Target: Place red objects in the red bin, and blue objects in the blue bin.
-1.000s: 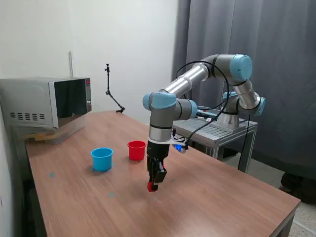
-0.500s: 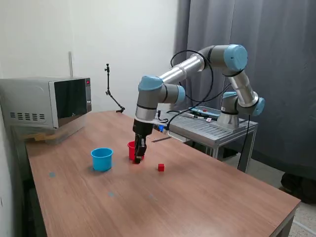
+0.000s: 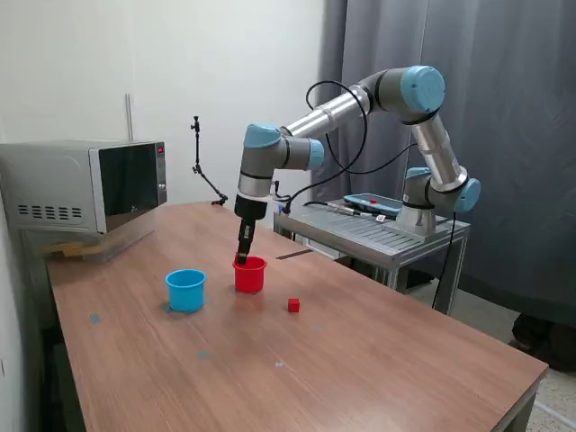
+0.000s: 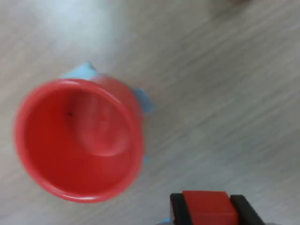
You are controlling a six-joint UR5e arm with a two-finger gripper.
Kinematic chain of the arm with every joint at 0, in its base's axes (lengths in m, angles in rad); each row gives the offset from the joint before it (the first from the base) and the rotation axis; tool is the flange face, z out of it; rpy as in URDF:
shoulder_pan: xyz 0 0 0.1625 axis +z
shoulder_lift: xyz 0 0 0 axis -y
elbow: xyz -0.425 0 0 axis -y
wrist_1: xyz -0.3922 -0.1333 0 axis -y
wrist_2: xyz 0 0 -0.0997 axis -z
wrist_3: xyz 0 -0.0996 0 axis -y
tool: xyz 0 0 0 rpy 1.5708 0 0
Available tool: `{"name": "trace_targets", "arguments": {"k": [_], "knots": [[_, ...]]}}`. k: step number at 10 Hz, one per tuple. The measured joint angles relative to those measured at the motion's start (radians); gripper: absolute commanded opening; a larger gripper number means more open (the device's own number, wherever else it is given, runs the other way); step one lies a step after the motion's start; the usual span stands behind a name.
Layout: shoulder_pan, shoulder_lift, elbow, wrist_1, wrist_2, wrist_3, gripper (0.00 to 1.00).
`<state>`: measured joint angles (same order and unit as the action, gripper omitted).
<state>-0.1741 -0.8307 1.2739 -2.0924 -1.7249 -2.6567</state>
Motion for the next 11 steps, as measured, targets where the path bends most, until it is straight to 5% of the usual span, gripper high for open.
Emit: {"name": "trace_targets", "arguments": {"k": [6, 11], "knots": [[-0.042, -0.11, 0.162, 0.0, -0.011, 0.068, 0.0], [-0.065, -0.114, 0.191, 0.0, -0.009, 0.082, 0.0]]}}
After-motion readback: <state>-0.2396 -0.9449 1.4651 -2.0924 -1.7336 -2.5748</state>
